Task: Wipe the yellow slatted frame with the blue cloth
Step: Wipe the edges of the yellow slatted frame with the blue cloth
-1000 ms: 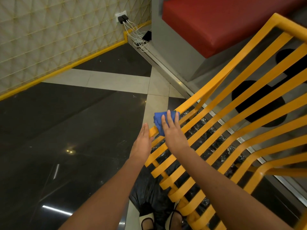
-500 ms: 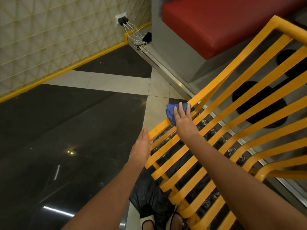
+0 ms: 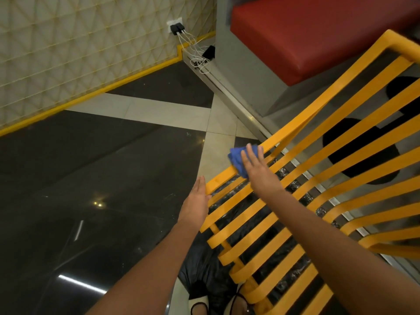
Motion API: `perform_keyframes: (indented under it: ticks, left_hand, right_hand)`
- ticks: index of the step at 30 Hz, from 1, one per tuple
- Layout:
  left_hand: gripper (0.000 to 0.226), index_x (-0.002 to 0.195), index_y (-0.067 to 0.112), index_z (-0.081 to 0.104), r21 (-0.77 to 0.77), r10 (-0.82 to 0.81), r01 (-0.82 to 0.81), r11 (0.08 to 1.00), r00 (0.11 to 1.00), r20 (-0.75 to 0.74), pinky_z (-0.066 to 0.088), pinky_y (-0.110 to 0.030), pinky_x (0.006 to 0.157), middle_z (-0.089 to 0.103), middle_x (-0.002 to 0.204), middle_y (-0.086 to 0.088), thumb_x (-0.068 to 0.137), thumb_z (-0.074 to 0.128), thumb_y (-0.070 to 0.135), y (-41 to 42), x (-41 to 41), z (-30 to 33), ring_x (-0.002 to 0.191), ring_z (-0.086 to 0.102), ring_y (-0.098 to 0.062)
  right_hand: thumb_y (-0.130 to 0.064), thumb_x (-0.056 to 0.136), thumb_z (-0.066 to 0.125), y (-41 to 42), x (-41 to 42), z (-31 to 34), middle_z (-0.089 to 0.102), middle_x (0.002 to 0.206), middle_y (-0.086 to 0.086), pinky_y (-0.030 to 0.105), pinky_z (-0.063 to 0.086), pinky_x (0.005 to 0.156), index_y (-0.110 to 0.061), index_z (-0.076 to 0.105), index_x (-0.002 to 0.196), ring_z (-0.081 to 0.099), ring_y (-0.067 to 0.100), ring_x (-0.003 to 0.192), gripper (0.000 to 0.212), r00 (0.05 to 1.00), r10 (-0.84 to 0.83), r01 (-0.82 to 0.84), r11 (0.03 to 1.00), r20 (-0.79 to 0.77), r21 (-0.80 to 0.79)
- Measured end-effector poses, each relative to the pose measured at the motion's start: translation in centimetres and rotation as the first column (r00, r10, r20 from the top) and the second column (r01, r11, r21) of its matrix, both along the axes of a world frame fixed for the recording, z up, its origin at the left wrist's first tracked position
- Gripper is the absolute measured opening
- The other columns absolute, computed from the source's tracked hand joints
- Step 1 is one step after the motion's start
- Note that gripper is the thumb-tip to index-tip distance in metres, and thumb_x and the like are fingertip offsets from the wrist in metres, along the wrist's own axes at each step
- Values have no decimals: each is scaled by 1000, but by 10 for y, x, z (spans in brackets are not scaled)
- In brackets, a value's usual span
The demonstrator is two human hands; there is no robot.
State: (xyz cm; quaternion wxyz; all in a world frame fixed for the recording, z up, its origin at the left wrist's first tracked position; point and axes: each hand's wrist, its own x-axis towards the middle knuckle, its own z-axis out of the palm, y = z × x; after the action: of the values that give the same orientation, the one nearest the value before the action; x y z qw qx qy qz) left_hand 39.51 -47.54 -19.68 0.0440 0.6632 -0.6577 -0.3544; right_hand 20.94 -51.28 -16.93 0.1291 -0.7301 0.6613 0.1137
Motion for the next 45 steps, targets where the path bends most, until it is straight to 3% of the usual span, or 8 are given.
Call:
perform_keyframes:
  ticks: [6,10,16,28,32,37,41,45]
  left_hand:
    - [60,149,17,6,20,-11,10,1000,999,38,33,-35,106,24,153,-4,100,40,17,-3,-1,3,136,33,-21]
    - [58,149,15,9,37,-12,10,999,998,68,35,-36,103,25,153,-6,100,39,15,-4,-2,7,132,38,-22]
    - [59,149,13,9,6,-3,2,1000,998,67,34,-35,104,15,156,-4,99,40,19,-5,-11,8,139,27,-21]
    - [57,148,11,11,-125,103,-93,988,992,74,23,-24,109,15,156,-3,100,38,24,2,-24,-3,143,12,-15]
    - [57,148,11,13,-124,117,-108,986,991,68,24,-24,109,16,156,-3,99,39,22,1,-24,-4,143,12,-14]
    - [56,147,9,16,-137,127,-116,984,989,70,25,-24,108,19,155,-5,99,40,21,2,-26,-3,143,14,-15]
    - [56,148,10,14,-135,113,-101,986,990,80,25,-24,108,17,155,-4,99,38,24,2,-25,-4,143,14,-14]
    - [56,148,11,14,-119,108,-98,988,991,75,26,-24,108,16,156,-3,100,37,24,1,-23,-3,142,14,-14]
  right_hand:
    - [12,88,46,-25,-17,0,-15,157,12,44,32,112,-11,-6,150,-16,40,142,84,990,-134,133,991,-43,-17]
    - [0,91,44,7,27,4,-7,156,19,52,7,115,-6,-2,148,-11,43,141,74,978,104,-113,993,-180,-42]
    - [8,91,40,22,24,1,-18,157,10,32,41,103,-10,-12,148,-17,35,143,79,983,170,-171,985,69,1]
    - [6,91,46,-42,-63,7,-9,157,19,44,14,117,-6,-7,148,-23,42,136,79,971,30,-50,996,-236,-79]
    - [3,85,49,-10,-9,-11,-2,156,23,63,1,113,-7,4,147,-17,47,138,78,919,250,-284,956,-304,-74]
    - [7,91,41,7,2,-5,-18,157,11,38,34,110,-11,-12,148,-18,37,142,80,981,187,-186,982,58,-11]
    - [7,91,42,-19,-51,8,-17,156,13,38,17,117,-9,-9,148,-13,34,144,78,987,160,-160,987,-6,-33]
    - [7,90,47,-37,-63,2,-14,157,13,39,27,115,-9,-10,148,-14,39,143,83,997,46,-48,998,-68,-40]
